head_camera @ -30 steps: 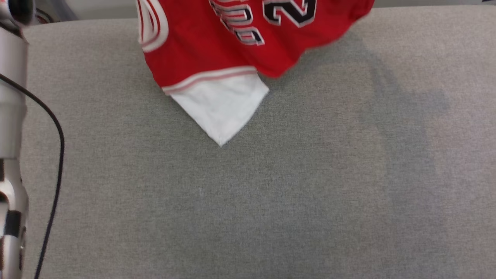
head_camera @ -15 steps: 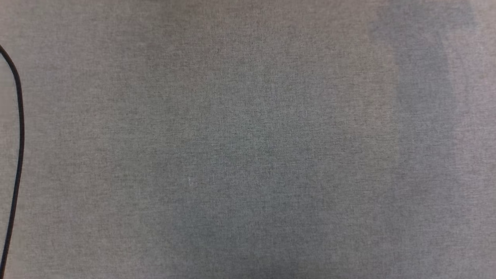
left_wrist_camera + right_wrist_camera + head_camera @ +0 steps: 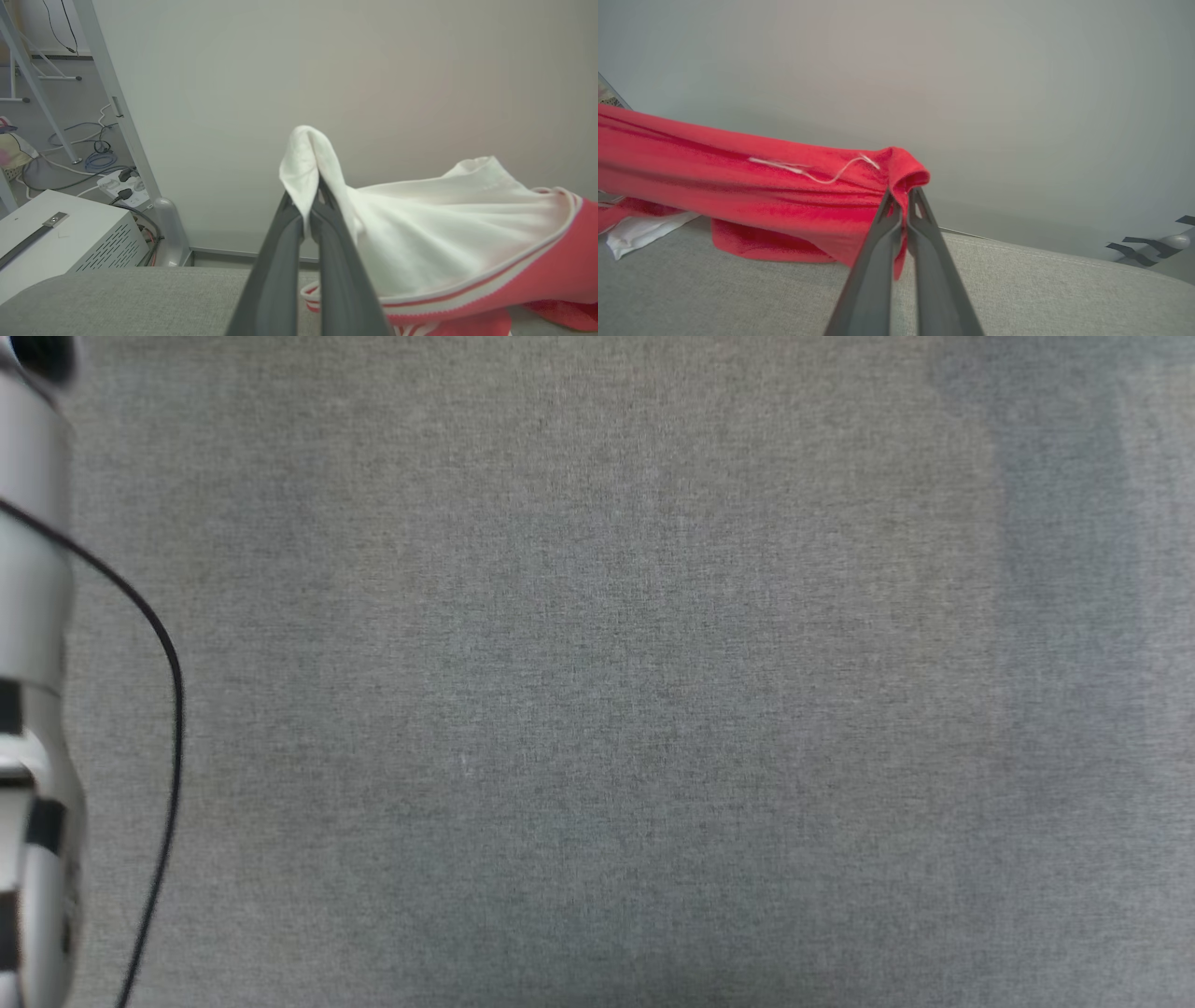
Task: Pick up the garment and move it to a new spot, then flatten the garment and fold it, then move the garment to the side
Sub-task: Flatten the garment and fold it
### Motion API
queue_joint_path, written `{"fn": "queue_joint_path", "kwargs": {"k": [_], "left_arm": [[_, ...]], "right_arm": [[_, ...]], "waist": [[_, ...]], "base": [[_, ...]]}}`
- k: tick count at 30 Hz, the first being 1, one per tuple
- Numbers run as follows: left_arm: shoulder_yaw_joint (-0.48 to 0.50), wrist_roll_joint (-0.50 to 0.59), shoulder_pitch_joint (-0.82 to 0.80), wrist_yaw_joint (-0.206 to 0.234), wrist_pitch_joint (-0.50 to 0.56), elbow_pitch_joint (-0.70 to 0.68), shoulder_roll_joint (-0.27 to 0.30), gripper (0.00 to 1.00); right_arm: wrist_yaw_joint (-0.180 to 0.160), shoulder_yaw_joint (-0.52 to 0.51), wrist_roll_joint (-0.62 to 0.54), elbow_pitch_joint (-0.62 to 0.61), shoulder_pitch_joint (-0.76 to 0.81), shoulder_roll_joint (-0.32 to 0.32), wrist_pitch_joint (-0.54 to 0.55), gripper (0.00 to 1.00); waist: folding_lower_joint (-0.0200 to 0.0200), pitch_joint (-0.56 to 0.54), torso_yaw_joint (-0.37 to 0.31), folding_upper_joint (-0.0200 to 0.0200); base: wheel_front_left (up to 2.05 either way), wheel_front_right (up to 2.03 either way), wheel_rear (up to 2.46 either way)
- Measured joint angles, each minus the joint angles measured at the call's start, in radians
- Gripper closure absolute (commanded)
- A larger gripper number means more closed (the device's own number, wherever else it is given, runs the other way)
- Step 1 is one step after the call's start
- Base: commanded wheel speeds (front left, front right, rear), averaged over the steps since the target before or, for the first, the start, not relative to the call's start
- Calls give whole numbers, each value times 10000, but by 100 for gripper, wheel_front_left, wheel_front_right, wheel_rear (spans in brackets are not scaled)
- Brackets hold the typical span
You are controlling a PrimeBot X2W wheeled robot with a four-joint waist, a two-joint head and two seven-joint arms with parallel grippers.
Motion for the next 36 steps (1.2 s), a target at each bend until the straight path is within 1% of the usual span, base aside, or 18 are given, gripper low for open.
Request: {"fn": "queue_joint_path", "kwargs": {"k": [3,6,9,12,17,21,25,30,32,36], "left_arm": [[-40,-255,1185,-98,-105,-88,-77,100],[-90,-433,2585,-144,-196,-454,-219,100],[52,-577,4067,-176,-268,-1269,-297,100],[351,-589,5691,-138,-274,-2495,-324,100],[694,-575,8685,322,-274,-4380,-385,100],[821,-639,10644,765,-267,-5779,-420,100],[957,-809,12436,1404,159,-7323,-418,100],[1110,-1041,14277,2046,815,-9070,-422,100],[1150,-1072,14825,2324,1009,-9626,-420,100],[1174,-1124,15936,2823,1557,-10704,-408,100]], "right_arm": [[0,483,554,-280,1130,-128,-2,100],[0,823,1139,-709,2392,-410,-27,100],[0,997,1651,-1208,3628,-744,-190,100],[2,1049,2128,-1641,4847,-965,-257,100],[4,1057,2412,-2286,6811,-1168,-332,100],[6,729,2537,-2675,8211,-1258,-234,100],[10,173,2552,-3193,9680,-1290,-127,100],[17,-907,2295,-4199,11627,-1202,198,100],[19,-1436,2157,-4673,12463,-1066,428,100],[19,-2677,1496,-5894,14230,-688,1218,100]], "waist": [[-1,-306,5,1],[-1,-669,28,0],[-2,-1071,65,0],[-3,-1514,97,0],[-3,-2358,128,0],[-3,-3028,133,1],[-3,-3705,130,1],[-3,-4445,130,0],[-4,-4674,141,0],[-4,-5038,172,0]], "base": [[0,0,0],[0,0,0],[0,0,0],[0,0,0],[0,0,0],[0,0,0],[0,0,0],[0,0,0],[0,0,0],[0,0,0]]}}
